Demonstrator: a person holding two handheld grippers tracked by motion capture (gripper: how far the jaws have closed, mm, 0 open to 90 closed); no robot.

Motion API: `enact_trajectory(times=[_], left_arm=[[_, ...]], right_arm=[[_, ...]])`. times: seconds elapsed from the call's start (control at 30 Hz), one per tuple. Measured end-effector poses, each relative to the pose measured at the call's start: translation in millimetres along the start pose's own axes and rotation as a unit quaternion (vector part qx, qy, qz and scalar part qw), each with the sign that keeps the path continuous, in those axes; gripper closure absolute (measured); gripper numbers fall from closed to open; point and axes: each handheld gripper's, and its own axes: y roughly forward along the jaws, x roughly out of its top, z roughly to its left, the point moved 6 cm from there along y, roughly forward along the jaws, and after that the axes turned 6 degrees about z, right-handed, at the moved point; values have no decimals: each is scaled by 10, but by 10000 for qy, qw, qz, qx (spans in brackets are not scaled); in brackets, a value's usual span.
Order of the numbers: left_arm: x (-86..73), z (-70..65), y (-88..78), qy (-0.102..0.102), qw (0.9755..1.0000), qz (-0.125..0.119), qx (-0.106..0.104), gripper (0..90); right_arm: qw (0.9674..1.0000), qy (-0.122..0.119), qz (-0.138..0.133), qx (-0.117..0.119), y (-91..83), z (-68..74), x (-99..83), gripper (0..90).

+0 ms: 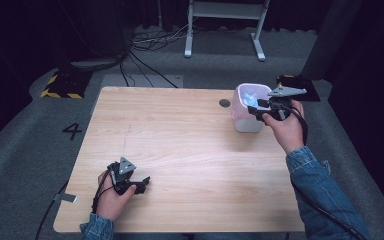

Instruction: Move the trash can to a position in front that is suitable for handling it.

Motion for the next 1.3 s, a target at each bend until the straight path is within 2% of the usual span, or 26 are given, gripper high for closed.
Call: enact_trajectory(times=[0.4, 0.6, 0.73, 0.87, 0.97, 1.1, 1.3], left_arm=[[-1, 2, -1, 13, 10000, 7, 2, 160], [-1, 1, 0, 5, 10000, 8, -15, 159], [1, 1, 0, -5, 10000, 7, -11, 158], [0, 1, -1, -5, 10000, 16, -17, 157], [1, 1, 0, -5, 10000, 8, -12, 157], [2, 5, 1, 13, 10000, 10, -14, 156], [7, 7, 6, 5, 10000, 5, -17, 154]], right_arm=[[9998, -53, 215, 17, 445, 2, 18, 569], [9988, -222, 426, -135, 587, -31, -20, 661], [9981, -288, 530, -135, 618, -46, -5, 705], [9971, -459, 602, -118, 626, -23, 21, 763], [9966, -506, 648, 13, 615, 23, 23, 768], [9961, -527, 680, 214, 560, 120, 13, 774], [9947, -648, 666, 441, 438, 397, -27, 787]])
